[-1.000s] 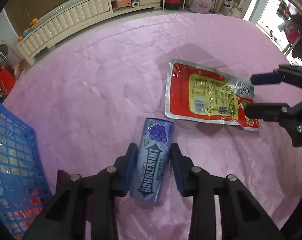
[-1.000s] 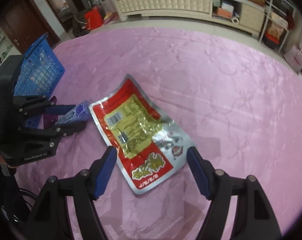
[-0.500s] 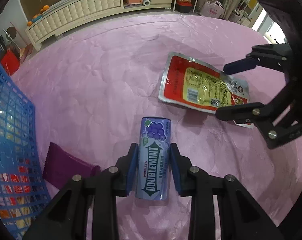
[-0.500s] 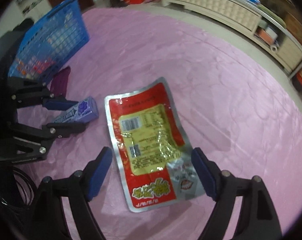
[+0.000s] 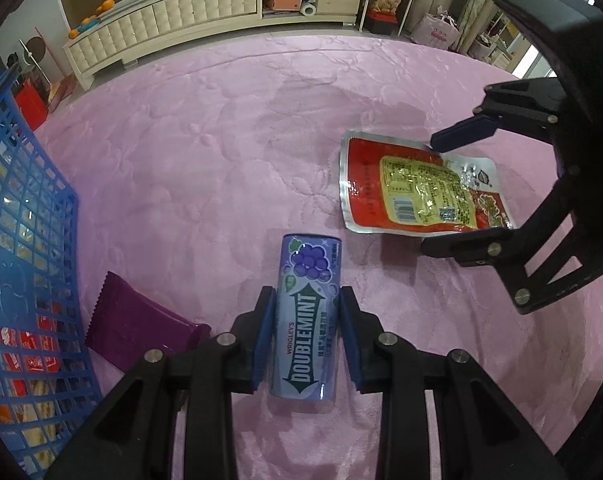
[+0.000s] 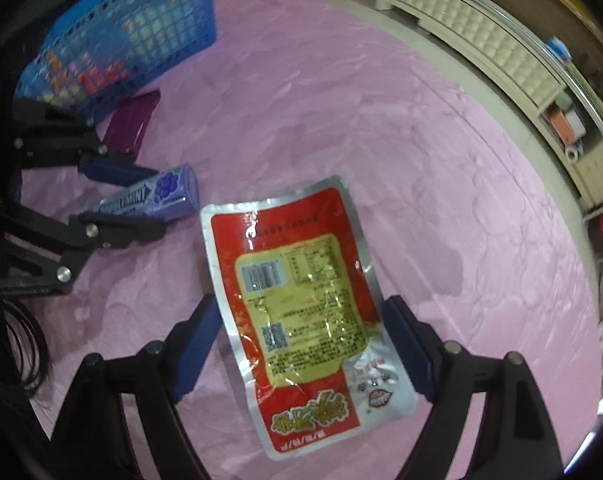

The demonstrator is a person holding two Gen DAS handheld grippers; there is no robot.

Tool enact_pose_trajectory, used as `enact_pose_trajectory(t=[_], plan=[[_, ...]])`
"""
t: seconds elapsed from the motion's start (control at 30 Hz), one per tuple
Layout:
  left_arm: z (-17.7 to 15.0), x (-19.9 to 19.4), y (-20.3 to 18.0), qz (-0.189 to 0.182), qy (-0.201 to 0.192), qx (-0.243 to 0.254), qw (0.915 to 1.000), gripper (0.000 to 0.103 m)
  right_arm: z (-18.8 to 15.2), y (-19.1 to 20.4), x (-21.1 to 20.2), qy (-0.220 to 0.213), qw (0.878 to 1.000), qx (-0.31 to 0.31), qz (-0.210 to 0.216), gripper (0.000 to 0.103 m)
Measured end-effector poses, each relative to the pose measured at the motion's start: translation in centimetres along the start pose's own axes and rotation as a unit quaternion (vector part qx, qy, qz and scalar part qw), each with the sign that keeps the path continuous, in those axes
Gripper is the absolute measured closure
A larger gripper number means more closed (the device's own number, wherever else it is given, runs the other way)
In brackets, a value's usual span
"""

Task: Organize snacks
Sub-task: 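Grasp the red-and-yellow sauce packet with the right tool while the left tool holds the tube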

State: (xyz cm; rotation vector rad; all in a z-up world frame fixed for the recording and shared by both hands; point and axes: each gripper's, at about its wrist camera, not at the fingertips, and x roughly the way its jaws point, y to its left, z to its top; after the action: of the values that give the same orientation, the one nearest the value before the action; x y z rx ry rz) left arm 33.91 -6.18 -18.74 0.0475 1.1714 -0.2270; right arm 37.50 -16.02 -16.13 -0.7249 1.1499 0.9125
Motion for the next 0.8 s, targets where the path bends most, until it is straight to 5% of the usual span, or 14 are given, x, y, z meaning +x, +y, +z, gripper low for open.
enact_pose_trajectory(t=[0.23,0.47,0.6,0.67,0.7,0.8], plan=[[-0.4,-0.1,0.1,0.0,-0.003,0.0,1.0,0.073,1.4,0.7,1.3,0.011,0.998,-0.046,-0.027,0.015],[-0.8,-0.4,0.6,0.004,-0.017,-0.004,0.9998,0.074,0.2,-1.4,1.3,-0.02,0.999,-0.028,0.019,0.016],[-1.0,-0.5,0.7,0.007,-0.021,-0.007,0.9997,0.074,-0.7,-1.1,0.9,-0.042,0.998,-0.028,0.022,0.024],[-1.1,-0.6,0.7,0.009,-0.023,-0.009,0.9997,0.074,-1.5,-1.7,0.4,-0.053,0.998,-0.023,0.029,0.034],[-1.2,-0.7,0.7,0.008,-0.024,-0.009,0.9996,0.074,-1.6,-1.9,0.3,-0.055,0.998,-0.02,0.032,0.047],[-1.5,-0.7,0.6,0.008,-0.021,-0.008,0.9997,0.074,-1.8,-2.2,0.3,-0.056,0.998,-0.015,0.036,0.048]])
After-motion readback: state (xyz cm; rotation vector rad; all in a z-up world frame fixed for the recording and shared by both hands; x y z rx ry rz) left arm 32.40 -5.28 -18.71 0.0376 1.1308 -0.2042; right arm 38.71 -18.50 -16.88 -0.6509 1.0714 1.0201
